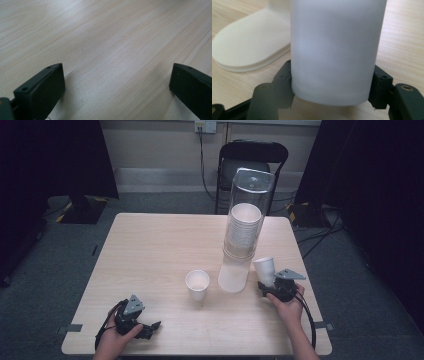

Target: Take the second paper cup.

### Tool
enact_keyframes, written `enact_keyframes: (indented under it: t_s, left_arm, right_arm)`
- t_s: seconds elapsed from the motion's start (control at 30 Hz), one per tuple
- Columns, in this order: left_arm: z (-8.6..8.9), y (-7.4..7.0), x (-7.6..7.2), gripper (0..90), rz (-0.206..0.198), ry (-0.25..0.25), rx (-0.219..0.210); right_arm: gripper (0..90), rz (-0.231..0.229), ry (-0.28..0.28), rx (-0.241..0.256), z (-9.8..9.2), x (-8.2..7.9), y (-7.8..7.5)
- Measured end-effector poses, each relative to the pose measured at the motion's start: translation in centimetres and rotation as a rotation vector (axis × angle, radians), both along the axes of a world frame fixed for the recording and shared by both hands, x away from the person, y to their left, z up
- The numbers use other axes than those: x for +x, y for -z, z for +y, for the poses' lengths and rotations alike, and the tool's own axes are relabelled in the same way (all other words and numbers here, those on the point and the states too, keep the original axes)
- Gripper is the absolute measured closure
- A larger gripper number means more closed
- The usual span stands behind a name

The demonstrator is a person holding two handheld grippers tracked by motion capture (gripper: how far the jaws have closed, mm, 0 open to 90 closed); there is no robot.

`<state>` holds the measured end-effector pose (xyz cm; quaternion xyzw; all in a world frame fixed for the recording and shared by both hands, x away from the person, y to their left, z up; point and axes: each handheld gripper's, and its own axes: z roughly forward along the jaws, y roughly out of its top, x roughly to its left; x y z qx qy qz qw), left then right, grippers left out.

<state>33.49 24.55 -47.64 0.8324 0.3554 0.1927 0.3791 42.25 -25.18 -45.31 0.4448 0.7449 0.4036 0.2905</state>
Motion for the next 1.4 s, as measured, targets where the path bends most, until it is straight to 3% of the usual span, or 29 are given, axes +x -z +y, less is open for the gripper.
enact_keyframes:
  t_s: [0.1, 0.2, 0.27, 0.3, 0.33, 0.4, 0.47, 0.53, 0.57, 0.73, 0.8, 0.97, 1.1, 1.17, 1.2, 1.23, 1.27, 1.3, 1.4]
  left_arm:
    - [0.0, 0.0, 0.0, 0.0, -0.002, -0.001, -0.001]
    - [0.0, 0.0, 0.0, 0.0, -0.002, -0.001, 0.000]
    - [0.0, 0.0, -0.1, 0.9, -0.003, 0.001, -0.011]
    - [0.0, 0.0, -0.2, 6.1, -0.009, 0.002, -0.013]
    - [0.0, -0.2, -0.2, 6.1, -0.009, -0.001, -0.018]
    - [0.0, -0.7, -0.3, 21.9, 0.000, 0.002, -0.045]
    - [-0.3, -1.6, -0.4, 15.9, -0.015, -0.001, -0.085]
    - [-0.5, -2.6, -0.4, 17.4, -0.022, 0.008, -0.124]
    - [-0.7, -3.1, -0.4, 15.0, -0.022, 0.008, -0.141]
    - [-1.8, -6.1, -0.3, 15.9, -0.043, 0.024, -0.149]
    - [-2.3, -7.7, -0.2, 15.8, -0.039, 0.029, -0.188]
    - [-4.7, -11.6, 0.2, 17.4, -0.044, 0.066, -0.262]
    - [-7.9, -14.6, 0.5, 25.9, -0.031, 0.142, -0.269]
    - [-9.2, -15.5, 0.8, 32.3, -0.013, 0.161, -0.278]
    - [-10.2, -15.9, 1.0, 30.9, -0.006, 0.170, -0.278]
    - [-10.8, -16.2, 1.2, 33.1, 0.007, 0.172, -0.263]
    - [-11.2, -16.4, 1.3, 33.1, 0.015, 0.183, -0.258]
    - [-11.8, -16.5, 1.5, 34.4, 0.026, 0.178, -0.269]
    - [-12.6, -16.4, 1.7, 38.4, 0.079, 0.206, -0.315]
  right_arm:
    - [35.6, -0.030, -0.002, 0.038, -0.2, -0.7, 0.0]
    - [35.6, -0.074, -0.022, 0.110, -0.3, -1.7, -0.1]
    - [35.6, -0.096, -0.041, 0.106, -0.2, -2.3, 0.0]
    - [35.6, -0.124, -0.063, 0.094, 0.0, -2.9, -0.1]
    - [35.6, -0.124, -0.063, 0.094, 0.0, -2.9, -0.1]
    - [35.6, -0.155, -0.083, 0.119, 0.3, -3.5, -0.5]
    - [35.6, -0.179, -0.102, 0.135, 0.6, -4.3, -0.9]
    - [35.5, -0.195, -0.131, 0.135, 0.8, -4.8, -1.1]
    - [35.5, -0.224, -0.175, 0.151, 1.1, -5.4, -1.1]
    - [35.4, -0.237, -0.217, 0.166, 1.6, -6.0, -0.7]
    - [35.4, -0.254, -0.261, 0.157, 2.0, -6.2, -0.5]
    - [35.4, -0.286, -0.398, 0.158, 3.8, -6.7, -0.6]
    - [35.4, -0.320, -0.492, 0.145, 5.3, -7.1, -0.8]
    - [35.4, -0.322, -0.537, 0.145, 5.7, -7.4, -0.7]
    - [35.4, -0.335, -0.570, 0.144, 6.0, -7.5, -0.8]
    - [35.4, -0.352, -0.630, 0.150, 6.7, -7.9, -1.0]
    - [35.4, -0.352, -0.630, 0.150, 6.7, -7.9, -1.0]
    - [35.3, -0.362, -0.670, 0.141, 7.2, -8.2, -1.2]
    - [35.4, -0.364, -0.699, 0.137, 7.6, -8.4, -1.3]
